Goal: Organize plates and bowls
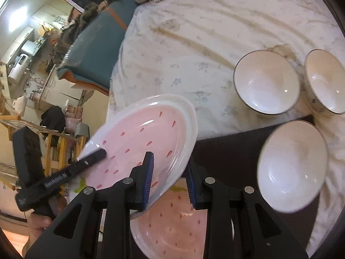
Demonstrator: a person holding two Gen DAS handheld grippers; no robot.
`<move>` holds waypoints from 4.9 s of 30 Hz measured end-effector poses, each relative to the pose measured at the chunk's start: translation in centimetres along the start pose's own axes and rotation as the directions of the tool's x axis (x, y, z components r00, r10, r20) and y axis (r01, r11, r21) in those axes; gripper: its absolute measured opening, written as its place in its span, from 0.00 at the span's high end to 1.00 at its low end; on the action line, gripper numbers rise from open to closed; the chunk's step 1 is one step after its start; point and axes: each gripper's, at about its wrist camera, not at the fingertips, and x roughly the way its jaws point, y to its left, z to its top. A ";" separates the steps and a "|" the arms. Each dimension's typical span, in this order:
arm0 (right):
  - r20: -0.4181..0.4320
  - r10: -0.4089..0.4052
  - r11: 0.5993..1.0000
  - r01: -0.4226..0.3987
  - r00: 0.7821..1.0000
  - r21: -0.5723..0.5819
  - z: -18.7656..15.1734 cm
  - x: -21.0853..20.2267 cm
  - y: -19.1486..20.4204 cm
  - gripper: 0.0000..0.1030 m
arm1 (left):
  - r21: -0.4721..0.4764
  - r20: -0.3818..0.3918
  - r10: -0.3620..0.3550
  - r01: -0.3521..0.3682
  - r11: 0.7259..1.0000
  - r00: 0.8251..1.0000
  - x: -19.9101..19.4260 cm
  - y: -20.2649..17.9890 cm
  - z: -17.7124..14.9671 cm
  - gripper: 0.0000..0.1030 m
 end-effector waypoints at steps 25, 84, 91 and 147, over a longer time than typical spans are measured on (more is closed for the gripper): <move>-0.050 0.045 0.999 -0.045 0.998 -0.009 -11.3 -2.5 -2.9 0.69 | 0.162 -0.035 0.141 -0.134 0.978 0.989 -1.0 -2.5 -10.1 0.79; -0.194 -0.017 1.000 0.021 0.981 0.016 -13.9 1.8 -5.6 0.70 | 0.289 -0.193 0.358 -0.295 0.911 0.914 5.4 -2.2 -12.0 0.64; -0.227 -0.024 0.999 0.030 0.974 0.023 -14.0 1.0 -5.5 0.70 | 0.263 -0.232 0.338 -0.275 0.925 0.912 6.4 -1.8 -12.0 0.58; 0.051 -0.124 0.992 0.125 0.991 -0.007 -12.6 -6.4 -5.9 0.33 | 0.103 0.095 0.210 -0.219 0.970 0.973 -2.0 -3.6 -10.8 0.17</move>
